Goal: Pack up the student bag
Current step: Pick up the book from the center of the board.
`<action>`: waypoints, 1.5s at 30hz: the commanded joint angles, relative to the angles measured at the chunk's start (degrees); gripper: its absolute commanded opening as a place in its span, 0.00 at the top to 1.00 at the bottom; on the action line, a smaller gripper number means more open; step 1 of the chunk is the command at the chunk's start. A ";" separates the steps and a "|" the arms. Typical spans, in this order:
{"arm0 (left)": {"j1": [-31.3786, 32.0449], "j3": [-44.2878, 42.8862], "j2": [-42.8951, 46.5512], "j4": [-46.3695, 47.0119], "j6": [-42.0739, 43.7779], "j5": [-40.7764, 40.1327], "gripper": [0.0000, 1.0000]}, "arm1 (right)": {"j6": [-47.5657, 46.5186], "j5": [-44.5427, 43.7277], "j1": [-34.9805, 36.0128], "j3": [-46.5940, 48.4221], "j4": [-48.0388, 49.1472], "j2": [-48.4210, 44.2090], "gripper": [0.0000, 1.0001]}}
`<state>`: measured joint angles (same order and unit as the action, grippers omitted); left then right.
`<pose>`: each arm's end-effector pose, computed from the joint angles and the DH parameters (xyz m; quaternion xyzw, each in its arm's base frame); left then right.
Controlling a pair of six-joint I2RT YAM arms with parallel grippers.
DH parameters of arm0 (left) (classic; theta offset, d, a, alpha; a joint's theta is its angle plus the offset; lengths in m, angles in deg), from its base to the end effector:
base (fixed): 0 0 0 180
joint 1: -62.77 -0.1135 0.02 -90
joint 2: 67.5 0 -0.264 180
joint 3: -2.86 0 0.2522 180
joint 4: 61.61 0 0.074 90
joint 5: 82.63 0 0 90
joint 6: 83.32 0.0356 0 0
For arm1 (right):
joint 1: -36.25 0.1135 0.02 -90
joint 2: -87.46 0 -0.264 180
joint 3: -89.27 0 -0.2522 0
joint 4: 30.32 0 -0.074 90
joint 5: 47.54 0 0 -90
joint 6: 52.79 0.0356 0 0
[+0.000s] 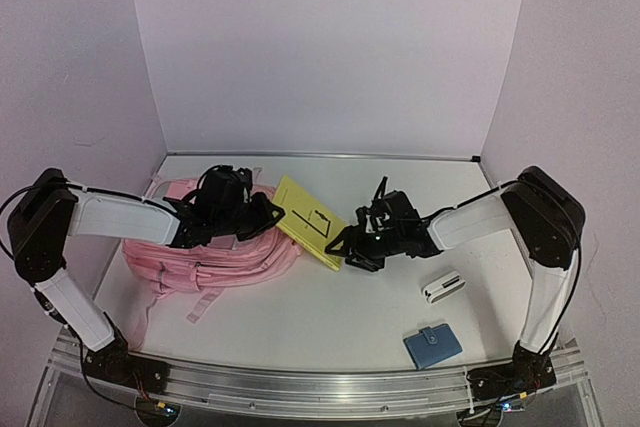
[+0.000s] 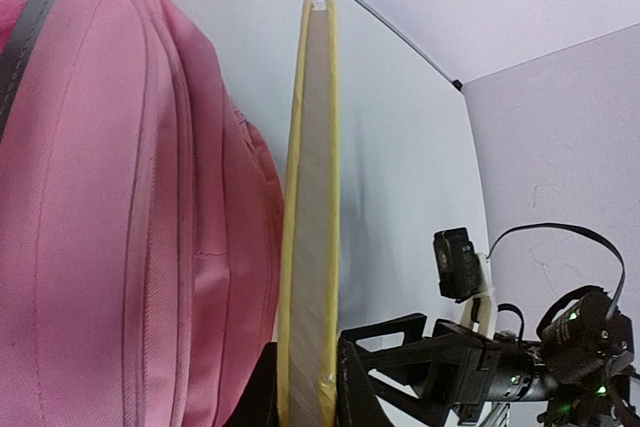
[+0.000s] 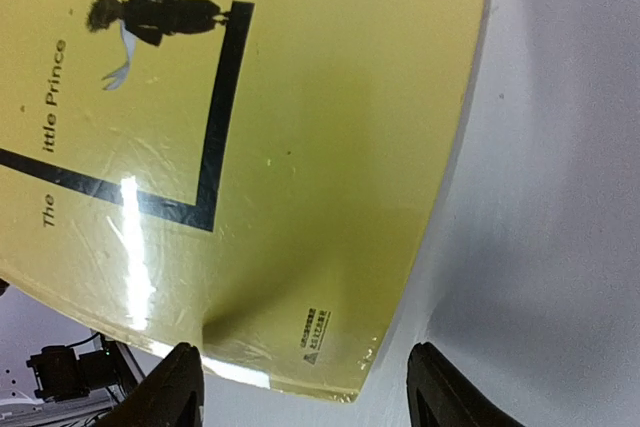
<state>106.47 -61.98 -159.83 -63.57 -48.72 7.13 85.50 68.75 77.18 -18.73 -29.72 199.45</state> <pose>0.2531 -0.2416 0.2070 -0.0891 0.8590 -0.3825 0.3285 0.2873 0.2700 0.1290 -0.0405 0.8848 0.4387 0.1519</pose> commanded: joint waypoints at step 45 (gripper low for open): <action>1.95 -8.24 7.90 -24.91 15.33 -1.08 0.28 | -1.52 -25.04 0.68 -10.99 3.04 -42.58 1.00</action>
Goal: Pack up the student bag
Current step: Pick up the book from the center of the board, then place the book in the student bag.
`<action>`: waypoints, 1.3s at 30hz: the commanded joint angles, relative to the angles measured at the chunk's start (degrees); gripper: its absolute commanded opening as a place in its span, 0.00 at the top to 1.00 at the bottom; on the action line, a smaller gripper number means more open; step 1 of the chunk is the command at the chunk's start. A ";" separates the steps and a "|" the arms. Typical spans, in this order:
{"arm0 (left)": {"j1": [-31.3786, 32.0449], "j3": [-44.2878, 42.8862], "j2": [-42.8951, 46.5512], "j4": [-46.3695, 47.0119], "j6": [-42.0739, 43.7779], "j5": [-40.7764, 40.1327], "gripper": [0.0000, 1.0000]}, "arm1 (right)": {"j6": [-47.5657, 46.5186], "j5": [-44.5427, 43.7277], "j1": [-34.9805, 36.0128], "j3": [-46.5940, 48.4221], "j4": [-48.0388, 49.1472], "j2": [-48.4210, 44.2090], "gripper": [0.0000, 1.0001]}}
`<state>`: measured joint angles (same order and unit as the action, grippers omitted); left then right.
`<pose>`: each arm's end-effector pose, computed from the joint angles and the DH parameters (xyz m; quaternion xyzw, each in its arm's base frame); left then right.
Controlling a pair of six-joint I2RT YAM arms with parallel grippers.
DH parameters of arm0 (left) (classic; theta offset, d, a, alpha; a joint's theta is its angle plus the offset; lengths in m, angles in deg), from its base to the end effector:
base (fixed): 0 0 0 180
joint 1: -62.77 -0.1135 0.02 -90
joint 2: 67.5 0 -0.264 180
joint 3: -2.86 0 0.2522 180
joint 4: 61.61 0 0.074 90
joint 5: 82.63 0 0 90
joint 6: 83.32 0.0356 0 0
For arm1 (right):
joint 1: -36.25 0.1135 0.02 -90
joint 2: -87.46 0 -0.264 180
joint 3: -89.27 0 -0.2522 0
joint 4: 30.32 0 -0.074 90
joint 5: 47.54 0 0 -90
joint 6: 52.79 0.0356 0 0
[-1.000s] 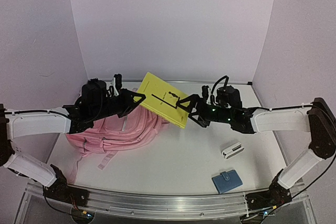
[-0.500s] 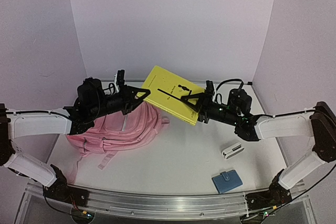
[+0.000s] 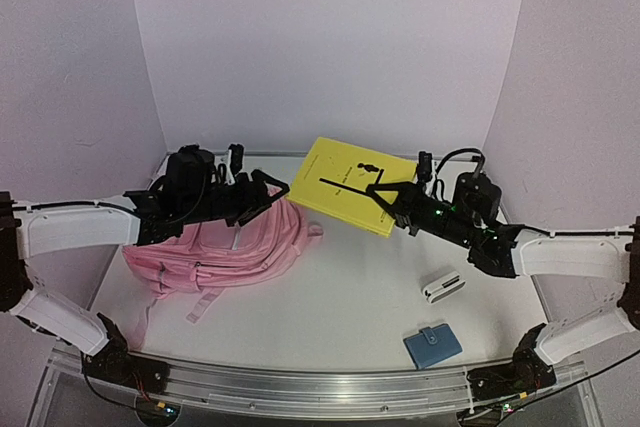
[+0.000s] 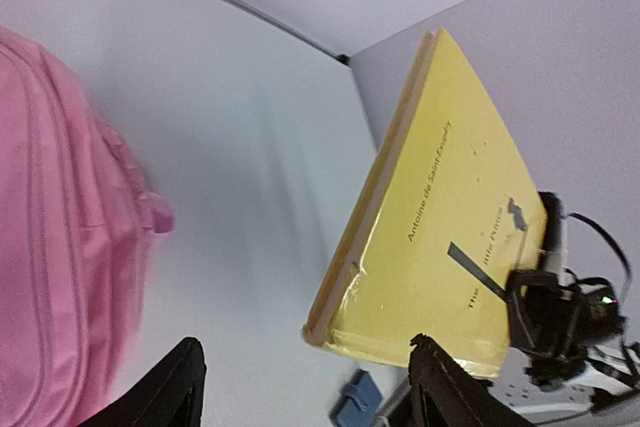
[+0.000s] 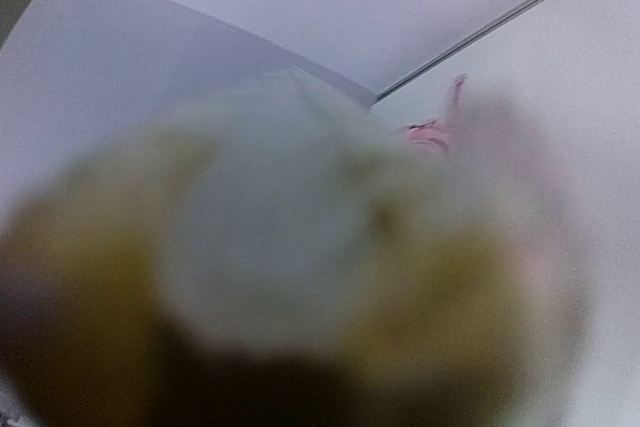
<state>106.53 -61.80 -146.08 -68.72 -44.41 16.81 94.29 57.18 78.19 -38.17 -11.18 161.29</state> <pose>0.2230 -0.2216 0.2724 -0.0060 0.8228 -0.4614 0.3318 0.2096 0.2005 0.2715 0.0060 0.7197 0.5832 0.3767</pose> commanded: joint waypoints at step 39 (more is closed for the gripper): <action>5.82 -41.72 -38.67 -58.17 15.71 -52.00 0.50 | -14.87 -25.18 -0.32 12.61 -36.77 -8.94 1.00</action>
<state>114.06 -101.68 -184.10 -124.70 -29.16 -32.46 79.40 31.95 77.75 -27.01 -52.82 155.47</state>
